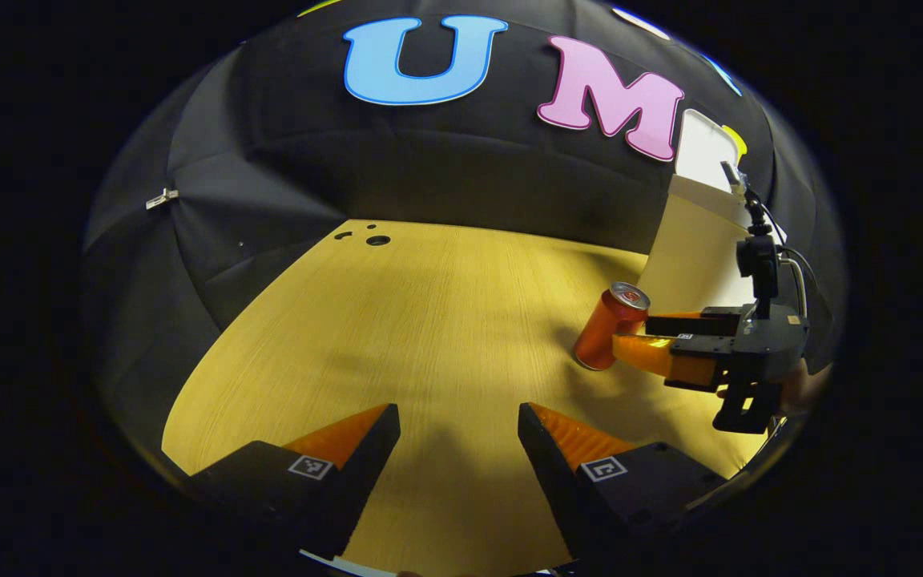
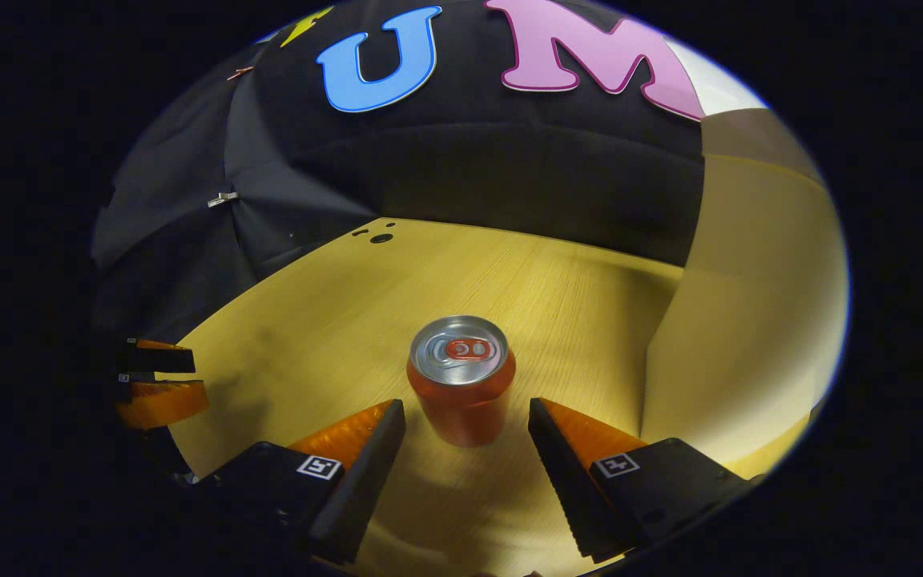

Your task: Press the lid of the desktop garbage bin to open it, pick up the crumpled paper on the desktop and throw it into the bin, then pick up the pop can on the desktop and drop it into the bin, and finally close the garbage bin lid.

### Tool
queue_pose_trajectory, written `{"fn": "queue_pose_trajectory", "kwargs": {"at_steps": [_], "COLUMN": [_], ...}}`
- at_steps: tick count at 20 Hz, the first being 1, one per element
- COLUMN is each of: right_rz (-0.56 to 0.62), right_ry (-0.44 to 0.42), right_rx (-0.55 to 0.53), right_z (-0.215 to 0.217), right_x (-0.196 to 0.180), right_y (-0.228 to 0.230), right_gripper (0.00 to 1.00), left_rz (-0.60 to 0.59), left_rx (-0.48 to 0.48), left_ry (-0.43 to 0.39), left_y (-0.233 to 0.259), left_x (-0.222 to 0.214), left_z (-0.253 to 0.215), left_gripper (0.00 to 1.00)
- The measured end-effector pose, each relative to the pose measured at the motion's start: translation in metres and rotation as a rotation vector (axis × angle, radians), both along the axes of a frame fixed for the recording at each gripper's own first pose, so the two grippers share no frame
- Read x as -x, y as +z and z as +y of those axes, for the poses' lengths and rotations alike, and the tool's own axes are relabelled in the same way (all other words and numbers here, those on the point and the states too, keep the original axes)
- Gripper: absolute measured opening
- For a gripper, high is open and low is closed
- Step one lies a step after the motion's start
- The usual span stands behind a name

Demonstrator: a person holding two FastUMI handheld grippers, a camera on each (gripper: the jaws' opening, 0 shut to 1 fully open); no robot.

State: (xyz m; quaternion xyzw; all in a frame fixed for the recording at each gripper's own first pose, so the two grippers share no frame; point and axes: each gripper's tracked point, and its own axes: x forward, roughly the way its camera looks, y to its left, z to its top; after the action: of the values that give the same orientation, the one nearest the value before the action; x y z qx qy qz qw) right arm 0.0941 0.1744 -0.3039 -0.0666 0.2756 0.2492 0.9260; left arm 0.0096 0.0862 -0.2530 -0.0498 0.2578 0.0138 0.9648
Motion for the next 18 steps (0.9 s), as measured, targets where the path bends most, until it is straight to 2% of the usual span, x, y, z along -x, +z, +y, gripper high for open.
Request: {"fn": "queue_pose_trajectory", "kwargs": {"at_steps": [9,15,18], "right_rz": [0.012,0.014,-0.001], "right_ry": [-0.044,-0.045,-0.044], "right_rx": [-0.074,-0.066,-0.064], "right_z": [0.024,0.033,0.038], "right_x": [-0.031,-0.04,-0.042], "right_y": [-0.015,-0.026,-0.025], "right_gripper": [0.98,0.99,0.92], "left_rz": [0.021,0.035,0.037], "left_rx": [0.005,0.025,0.026], "left_ry": [0.031,0.055,0.073], "left_y": [-0.007,-0.011,-0.009], "left_x": [0.003,0.003,0.003], "left_z": [-0.004,-0.002,0.004], "left_gripper": [0.96,0.96,0.96]}}
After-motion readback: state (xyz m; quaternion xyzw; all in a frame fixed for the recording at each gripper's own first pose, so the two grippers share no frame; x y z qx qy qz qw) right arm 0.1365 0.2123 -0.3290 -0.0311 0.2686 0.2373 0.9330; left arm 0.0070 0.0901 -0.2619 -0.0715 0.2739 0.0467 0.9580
